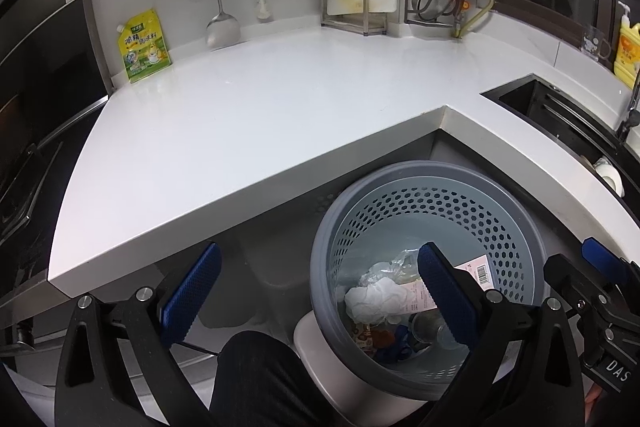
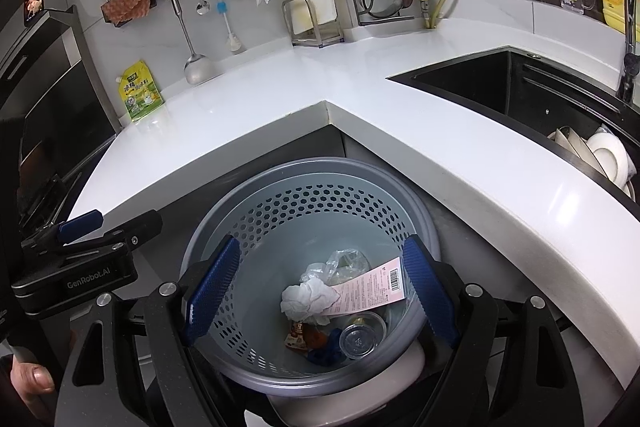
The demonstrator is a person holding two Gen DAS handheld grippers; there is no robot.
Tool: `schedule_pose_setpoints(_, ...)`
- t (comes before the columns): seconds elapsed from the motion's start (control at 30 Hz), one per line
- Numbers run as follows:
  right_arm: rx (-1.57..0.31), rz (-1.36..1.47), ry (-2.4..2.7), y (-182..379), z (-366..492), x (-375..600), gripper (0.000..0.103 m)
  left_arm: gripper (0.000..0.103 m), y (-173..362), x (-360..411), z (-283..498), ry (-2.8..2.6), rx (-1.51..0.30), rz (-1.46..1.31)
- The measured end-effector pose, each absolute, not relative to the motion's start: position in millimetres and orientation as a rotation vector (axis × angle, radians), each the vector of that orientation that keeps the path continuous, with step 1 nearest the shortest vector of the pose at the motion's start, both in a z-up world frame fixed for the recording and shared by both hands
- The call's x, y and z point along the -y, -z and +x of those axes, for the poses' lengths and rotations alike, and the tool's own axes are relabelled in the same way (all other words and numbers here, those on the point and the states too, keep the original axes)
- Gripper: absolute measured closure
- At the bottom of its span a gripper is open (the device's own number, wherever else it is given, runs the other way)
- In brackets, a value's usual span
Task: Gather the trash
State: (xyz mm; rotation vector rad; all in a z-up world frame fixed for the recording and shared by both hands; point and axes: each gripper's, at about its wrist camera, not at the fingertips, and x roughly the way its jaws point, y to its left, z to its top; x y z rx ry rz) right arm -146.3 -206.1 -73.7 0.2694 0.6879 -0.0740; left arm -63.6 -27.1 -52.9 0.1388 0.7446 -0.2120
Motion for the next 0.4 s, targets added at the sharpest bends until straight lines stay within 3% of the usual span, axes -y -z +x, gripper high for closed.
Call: schedule_pose_setpoints(0.4,-0.689,0.271,0.073,73.6,-146.7,205.7,0.023,0.006,52.7,27.6,-62.5,0.208,-0.751,0.132)
